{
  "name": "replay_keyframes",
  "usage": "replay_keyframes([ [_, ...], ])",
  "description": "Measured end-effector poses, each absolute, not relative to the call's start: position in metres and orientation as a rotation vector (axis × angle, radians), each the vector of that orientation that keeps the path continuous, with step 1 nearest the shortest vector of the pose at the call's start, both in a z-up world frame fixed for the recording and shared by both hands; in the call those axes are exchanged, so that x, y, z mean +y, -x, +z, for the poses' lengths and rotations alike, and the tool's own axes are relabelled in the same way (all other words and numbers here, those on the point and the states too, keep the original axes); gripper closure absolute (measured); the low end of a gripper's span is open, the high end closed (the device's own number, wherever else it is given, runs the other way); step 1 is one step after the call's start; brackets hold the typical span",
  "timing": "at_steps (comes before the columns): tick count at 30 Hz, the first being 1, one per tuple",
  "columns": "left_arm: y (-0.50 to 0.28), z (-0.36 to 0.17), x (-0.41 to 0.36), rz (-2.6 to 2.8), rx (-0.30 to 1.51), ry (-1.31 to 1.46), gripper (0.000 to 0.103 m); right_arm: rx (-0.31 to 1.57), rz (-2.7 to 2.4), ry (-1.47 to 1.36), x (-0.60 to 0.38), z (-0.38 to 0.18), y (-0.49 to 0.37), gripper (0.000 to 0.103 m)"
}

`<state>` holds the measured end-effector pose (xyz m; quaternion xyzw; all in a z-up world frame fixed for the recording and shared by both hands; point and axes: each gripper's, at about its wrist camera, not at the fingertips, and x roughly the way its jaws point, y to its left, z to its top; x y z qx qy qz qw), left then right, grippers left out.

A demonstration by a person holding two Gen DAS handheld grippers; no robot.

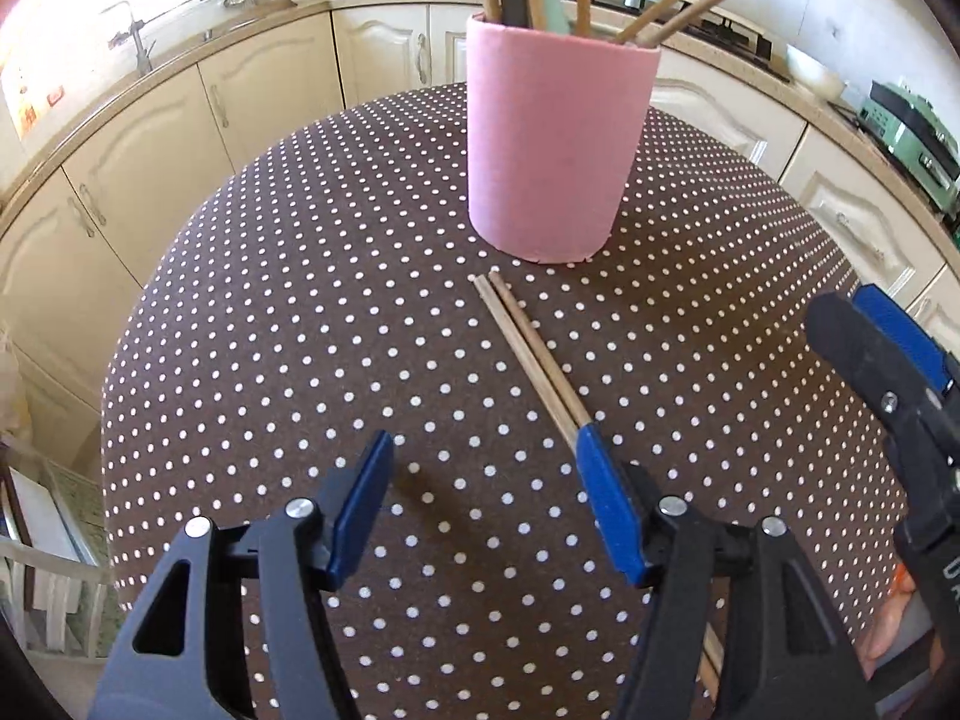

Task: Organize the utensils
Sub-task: 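Move both open tools back down to the last two chopsticks, then grasp a wooden chopstick with the left tool while the right tool grasps the other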

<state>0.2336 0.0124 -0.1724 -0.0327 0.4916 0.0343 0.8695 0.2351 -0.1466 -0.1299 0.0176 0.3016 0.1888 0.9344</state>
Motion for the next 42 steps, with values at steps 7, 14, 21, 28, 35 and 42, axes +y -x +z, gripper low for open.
replay_keyframes([
  [7, -0.231, -0.176, 0.019, 0.107, 1.036, 0.098, 0.04, 0.632, 0.391, -0.044, -0.149, -0.134, -0.24, 0.041],
  [14, -0.237, -0.174, 0.011, 0.083, 1.035, 0.074, 0.04, 0.645, 0.394, -0.044, -0.15, -0.136, -0.246, 0.041],
  [21, -0.245, -0.172, -0.009, 0.079, 1.033, 0.005, 0.04, 0.651, 0.395, -0.051, -0.152, -0.137, -0.248, 0.041],
  [28, -0.258, -0.179, -0.033, 0.079, 1.052, -0.085, 0.04, 0.658, 0.4, -0.042, -0.15, -0.138, -0.249, 0.041],
  [35, -0.256, -0.179, -0.017, 0.037, 1.046, 0.001, 0.073, 0.715, 0.417, -0.006, -0.146, -0.143, -0.253, 0.041],
  [42, -0.256, -0.179, 0.014, 0.026, 1.025, 0.104, 0.096, 0.913, 0.469, 0.099, -0.117, -0.148, -0.269, 0.041],
])
